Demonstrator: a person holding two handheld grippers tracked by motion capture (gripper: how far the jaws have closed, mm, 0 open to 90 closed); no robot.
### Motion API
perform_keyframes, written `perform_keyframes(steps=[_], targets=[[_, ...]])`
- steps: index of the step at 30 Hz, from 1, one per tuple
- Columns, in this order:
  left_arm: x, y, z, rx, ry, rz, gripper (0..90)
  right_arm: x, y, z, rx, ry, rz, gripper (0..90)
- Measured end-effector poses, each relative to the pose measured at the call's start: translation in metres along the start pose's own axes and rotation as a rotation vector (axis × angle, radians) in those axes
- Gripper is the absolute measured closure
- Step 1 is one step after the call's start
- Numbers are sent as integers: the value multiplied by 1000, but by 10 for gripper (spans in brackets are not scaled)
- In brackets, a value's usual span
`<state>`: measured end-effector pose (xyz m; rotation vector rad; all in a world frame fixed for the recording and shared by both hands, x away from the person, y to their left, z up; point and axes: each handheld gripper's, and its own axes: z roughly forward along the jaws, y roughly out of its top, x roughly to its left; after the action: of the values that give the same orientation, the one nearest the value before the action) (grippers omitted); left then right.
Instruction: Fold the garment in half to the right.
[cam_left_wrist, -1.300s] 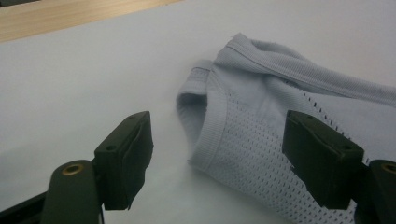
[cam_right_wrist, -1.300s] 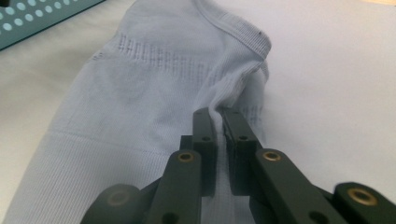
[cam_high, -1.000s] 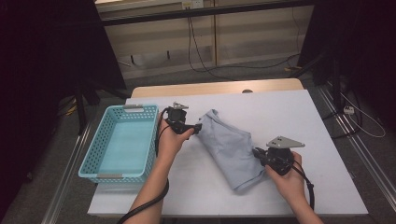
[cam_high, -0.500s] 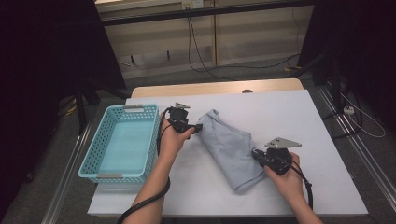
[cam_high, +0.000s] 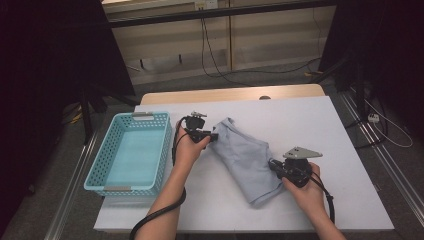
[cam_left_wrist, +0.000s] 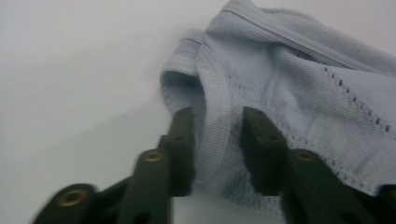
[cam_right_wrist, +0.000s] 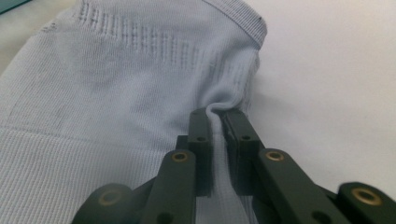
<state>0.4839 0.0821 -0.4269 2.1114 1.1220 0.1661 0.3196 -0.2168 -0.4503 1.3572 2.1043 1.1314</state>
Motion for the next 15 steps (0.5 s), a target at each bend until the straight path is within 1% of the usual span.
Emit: perform_keyframes(steps=[2,4,6,8,10,12,13,15], targets=[[1,0,-1,7,-5,-9,760,0,1,0,-5,5,-1,828],[2,1,-2,17,-8,-14,809,0,2,-1,-11,7,-1,831],[3,4,-6,11,-6,-23,868,0,3,-2,-17,12,2,834],[5,6,-11,11,3,-25,880,0,5,-5,-23,6,-6,836],[7,9,-15,11,16,-25,884,0,9,-7,-44,10,-6,841],[8,11,-19,7,40,-19,887,0,14,-9,-61,15,-18,844],[8,11,-20,7,53,-23,887,0,16,-11,-72,13,-17,844],[11,13,-21,6,64,-22,888,-3,19,-12,-91,13,-5,846]])
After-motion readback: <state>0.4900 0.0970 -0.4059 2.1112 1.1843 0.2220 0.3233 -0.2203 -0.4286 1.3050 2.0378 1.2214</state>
